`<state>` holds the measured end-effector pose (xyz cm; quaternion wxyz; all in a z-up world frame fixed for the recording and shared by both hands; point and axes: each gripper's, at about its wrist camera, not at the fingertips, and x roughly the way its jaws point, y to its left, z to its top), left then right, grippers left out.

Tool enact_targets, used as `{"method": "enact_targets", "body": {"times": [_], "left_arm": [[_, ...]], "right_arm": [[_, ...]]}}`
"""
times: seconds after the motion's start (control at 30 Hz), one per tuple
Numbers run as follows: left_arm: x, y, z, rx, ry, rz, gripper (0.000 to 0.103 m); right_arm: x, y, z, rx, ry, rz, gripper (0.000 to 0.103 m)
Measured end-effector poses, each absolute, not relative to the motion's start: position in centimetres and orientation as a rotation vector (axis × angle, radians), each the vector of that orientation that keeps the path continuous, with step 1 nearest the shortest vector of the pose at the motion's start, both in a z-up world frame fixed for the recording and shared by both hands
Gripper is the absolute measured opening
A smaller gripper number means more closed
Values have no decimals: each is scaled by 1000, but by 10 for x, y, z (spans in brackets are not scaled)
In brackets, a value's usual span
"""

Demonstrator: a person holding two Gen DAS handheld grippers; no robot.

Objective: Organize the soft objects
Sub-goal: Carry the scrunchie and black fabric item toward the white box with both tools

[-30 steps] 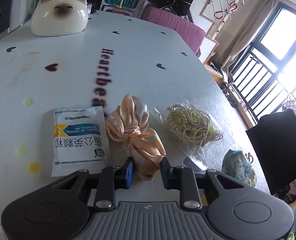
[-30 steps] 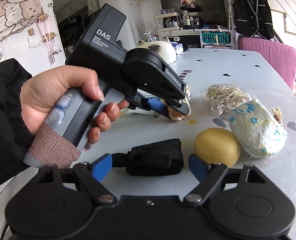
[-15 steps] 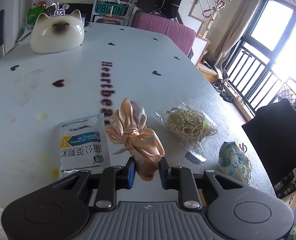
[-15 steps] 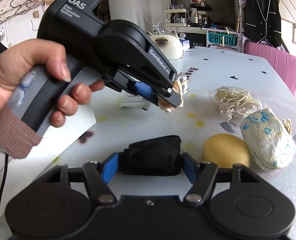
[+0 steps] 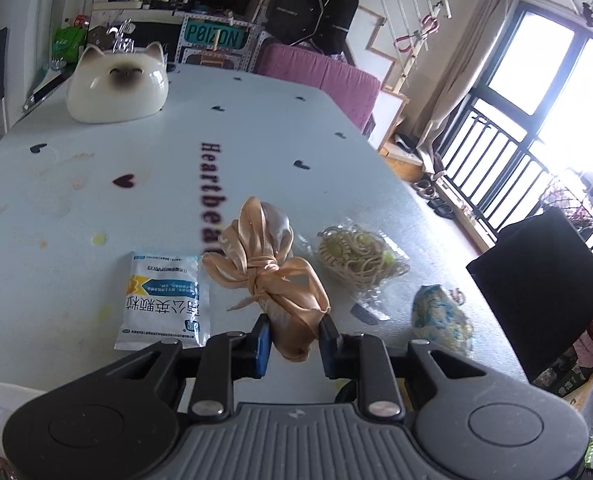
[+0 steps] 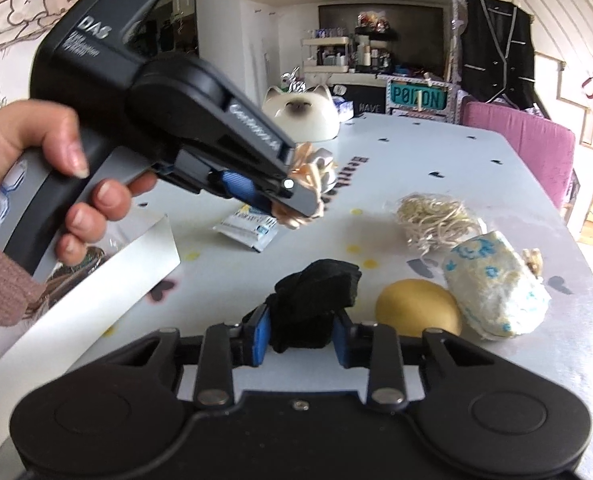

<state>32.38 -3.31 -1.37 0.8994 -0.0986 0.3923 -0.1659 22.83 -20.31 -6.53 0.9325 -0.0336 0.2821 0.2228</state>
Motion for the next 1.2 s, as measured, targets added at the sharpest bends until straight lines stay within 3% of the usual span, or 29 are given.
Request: {"method": "enact_targets", "body": {"times": [0.57, 1.2], "left_arm": [[241, -16, 50, -141, 660, -457, 26], [139, 69, 90, -56, 562, -427, 26]], "right_arm": [[174, -225, -7, 46, 455, 330, 33], [134, -188, 34, 92, 386, 376, 34]]}}
